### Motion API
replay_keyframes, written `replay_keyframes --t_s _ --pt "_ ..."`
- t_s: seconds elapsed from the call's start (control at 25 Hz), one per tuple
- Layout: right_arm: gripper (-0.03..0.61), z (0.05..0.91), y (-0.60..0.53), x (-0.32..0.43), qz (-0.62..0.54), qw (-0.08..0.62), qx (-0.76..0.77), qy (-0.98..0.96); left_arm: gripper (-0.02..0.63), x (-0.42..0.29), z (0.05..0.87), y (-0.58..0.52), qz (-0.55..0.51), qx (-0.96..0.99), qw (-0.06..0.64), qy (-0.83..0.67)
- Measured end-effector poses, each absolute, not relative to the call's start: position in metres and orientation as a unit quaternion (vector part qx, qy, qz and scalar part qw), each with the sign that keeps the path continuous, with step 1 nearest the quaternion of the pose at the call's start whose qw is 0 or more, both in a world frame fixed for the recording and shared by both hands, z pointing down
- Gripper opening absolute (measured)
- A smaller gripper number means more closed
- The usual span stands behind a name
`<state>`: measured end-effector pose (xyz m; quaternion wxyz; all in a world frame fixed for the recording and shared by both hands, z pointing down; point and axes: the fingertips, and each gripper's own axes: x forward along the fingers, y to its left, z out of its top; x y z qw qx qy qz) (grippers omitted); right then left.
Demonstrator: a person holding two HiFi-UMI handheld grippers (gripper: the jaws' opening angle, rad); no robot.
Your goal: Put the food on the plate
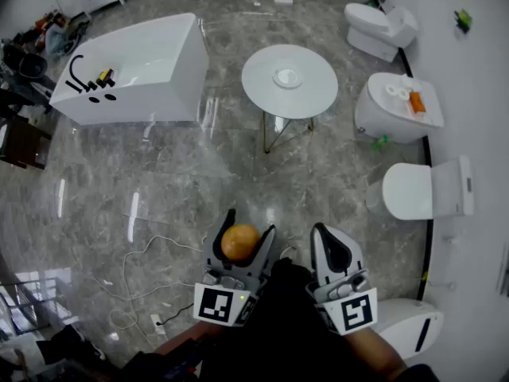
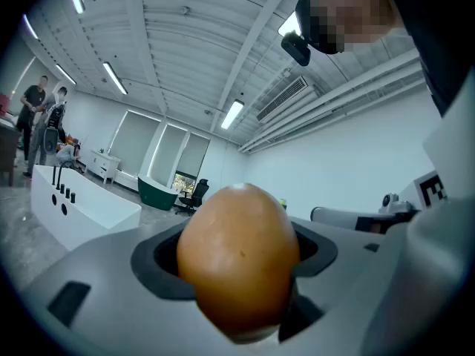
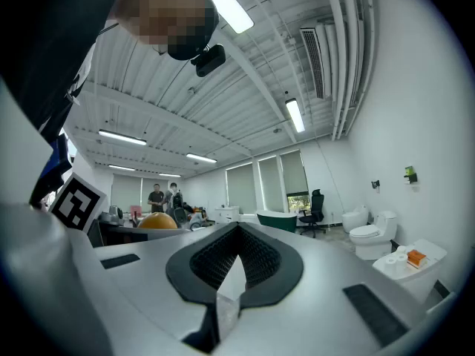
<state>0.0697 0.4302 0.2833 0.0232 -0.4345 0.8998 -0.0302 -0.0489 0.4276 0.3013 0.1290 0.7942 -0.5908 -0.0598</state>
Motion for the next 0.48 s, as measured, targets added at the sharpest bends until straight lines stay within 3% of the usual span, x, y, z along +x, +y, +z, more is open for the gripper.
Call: replay_keyframes --t_s 0.48 --pt "0.005 0.288 0.422 0.109 -0.047 0.065 -0.434 0.897 0.327 -0.064 0.312 0.416 -0.099 0.747 0.166 -0.636"
